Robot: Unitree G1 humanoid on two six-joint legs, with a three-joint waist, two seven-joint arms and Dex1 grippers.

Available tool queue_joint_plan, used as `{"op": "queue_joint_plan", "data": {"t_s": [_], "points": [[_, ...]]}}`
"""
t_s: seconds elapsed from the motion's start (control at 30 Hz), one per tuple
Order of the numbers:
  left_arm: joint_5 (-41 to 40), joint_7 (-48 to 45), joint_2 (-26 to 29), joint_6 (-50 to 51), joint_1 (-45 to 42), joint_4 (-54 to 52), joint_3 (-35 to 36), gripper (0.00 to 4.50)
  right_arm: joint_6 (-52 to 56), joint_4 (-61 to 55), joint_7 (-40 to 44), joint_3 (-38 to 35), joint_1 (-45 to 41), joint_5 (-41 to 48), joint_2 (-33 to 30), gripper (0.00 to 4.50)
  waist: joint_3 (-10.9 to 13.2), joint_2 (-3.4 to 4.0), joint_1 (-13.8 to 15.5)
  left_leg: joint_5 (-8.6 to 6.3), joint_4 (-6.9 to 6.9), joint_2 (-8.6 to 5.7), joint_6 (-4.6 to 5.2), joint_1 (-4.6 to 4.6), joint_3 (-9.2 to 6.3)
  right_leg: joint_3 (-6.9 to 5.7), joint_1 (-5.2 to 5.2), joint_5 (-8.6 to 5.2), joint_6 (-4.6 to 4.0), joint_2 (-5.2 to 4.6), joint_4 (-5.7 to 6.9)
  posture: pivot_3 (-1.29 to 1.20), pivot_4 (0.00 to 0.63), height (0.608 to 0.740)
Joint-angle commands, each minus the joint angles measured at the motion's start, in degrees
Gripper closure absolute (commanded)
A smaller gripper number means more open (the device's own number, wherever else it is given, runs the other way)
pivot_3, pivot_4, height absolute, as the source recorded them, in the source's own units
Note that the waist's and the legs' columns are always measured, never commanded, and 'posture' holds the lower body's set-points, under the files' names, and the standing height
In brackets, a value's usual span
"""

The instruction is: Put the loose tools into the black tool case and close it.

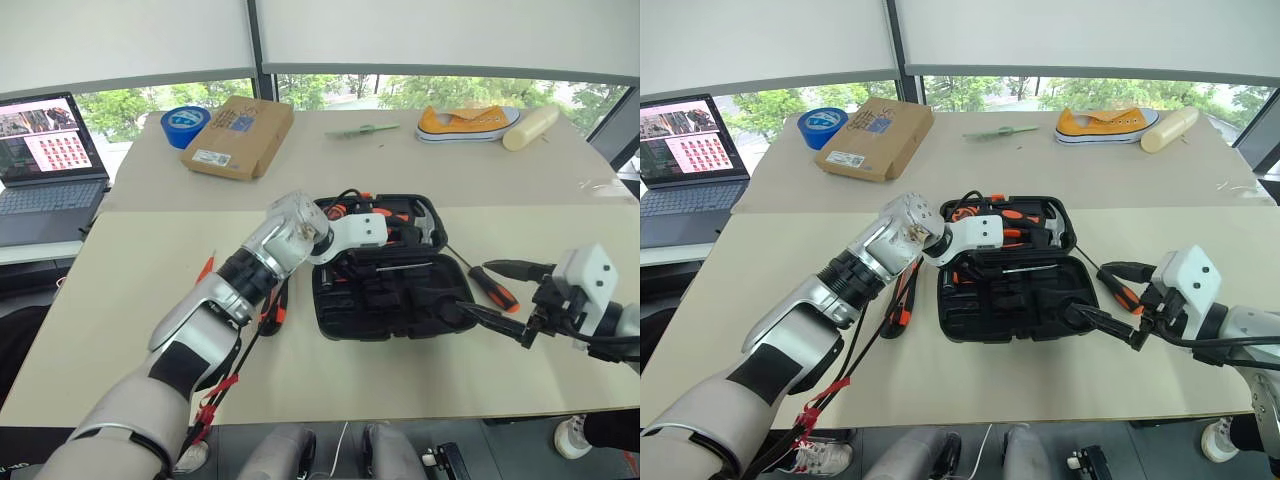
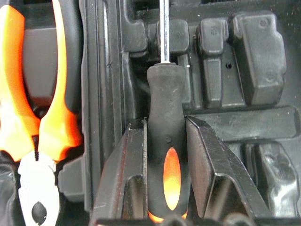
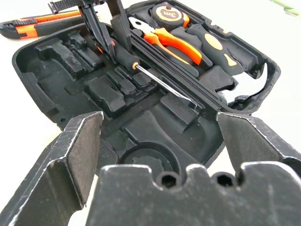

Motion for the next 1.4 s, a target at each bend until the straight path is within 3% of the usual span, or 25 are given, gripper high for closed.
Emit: {"op": "queue_joint_plan", "data": {"t_s": [0.03,0.2,0.33,0.37,0.57,0.67,1.17,1.4], "points": [[0.4,0.4,0.8,-1.3,-2.0,-1.2,1.4,2.56,-1.5,-1.4,-0.5,-1.2,-0.3,0.0,0.4,0.00,0.0,0.00,0.0,0.00,0.01,0.00,0.00,0.00,0.00,0.00,0.00,0.00,0.00,0.00,0.01,0.00,0.150,0.735],[-0.7,-0.6,2.5,-0.7,-2.2,-5.6,3.0,0.82,-1.5,-1.5,-0.5,-1.3,0.0,0.1,0.6,0.00,0.0,0.00,0.0,0.00,0.05,0.00,0.00,-0.01,0.00,0.00,-0.01,0.00,0.00,-0.01,0.05,0.00,0.150,0.735],[-1.3,-1.1,3.7,-2.3,-1.4,-9.7,3.9,0.82,-1.4,-1.6,-0.3,-1.5,0.2,0.2,0.4,0.00,0.0,0.01,-0.1,0.00,0.04,0.00,0.00,-0.03,0.00,0.01,-0.06,0.00,0.00,0.00,0.08,0.00,0.150,0.735],[-1.2,-0.8,3.6,-3.1,-1.0,-10.0,3.8,1.38,-1.4,-1.6,-0.3,-1.5,0.3,0.2,0.4,0.00,0.0,0.01,0.0,0.00,0.04,0.00,-0.01,-0.03,0.00,0.01,-0.06,0.00,0.00,0.00,0.07,0.00,0.150,0.735],[1.4,2.3,3.4,-10.0,1.2,-6.9,1.7,3.58,-1.2,-1.3,-0.6,-0.7,-0.8,0.2,0.3,0.00,0.0,0.01,0.0,0.00,0.06,-0.01,-0.01,-0.02,0.00,0.01,-0.03,0.00,0.00,-0.01,0.06,0.00,0.150,0.735],[1.4,2.6,2.8,-11.0,1.7,-4.8,1.8,4.48,-1.3,-1.1,-0.7,-0.4,-1.1,0.1,0.4,0.00,0.0,0.00,0.0,0.00,0.05,-0.01,-0.01,-0.01,0.00,0.01,-0.04,0.00,0.00,-0.01,0.07,0.00,0.150,0.735],[6.3,7.7,-0.5,-20.2,2.0,5.7,0.5,4.48,-1.0,-1.3,-1.6,0.2,-1.5,-0.1,0.7,0.00,0.0,0.01,0.7,-0.02,0.20,-0.05,0.02,0.12,-0.01,0.00,0.19,0.04,0.06,-0.06,0.11,0.00,0.150,0.735],[0.2,1.4,0.8,-12.8,0.1,-0.9,6.7,4.48,-0.7,-2.4,-1.9,-1.2,0.4,0.4,1.0,0.00,0.0,0.01,0.5,-0.03,0.30,-0.06,0.04,-0.03,0.00,0.01,0.04,0.06,0.10,-0.05,0.22,0.00,0.150,0.735]]}}
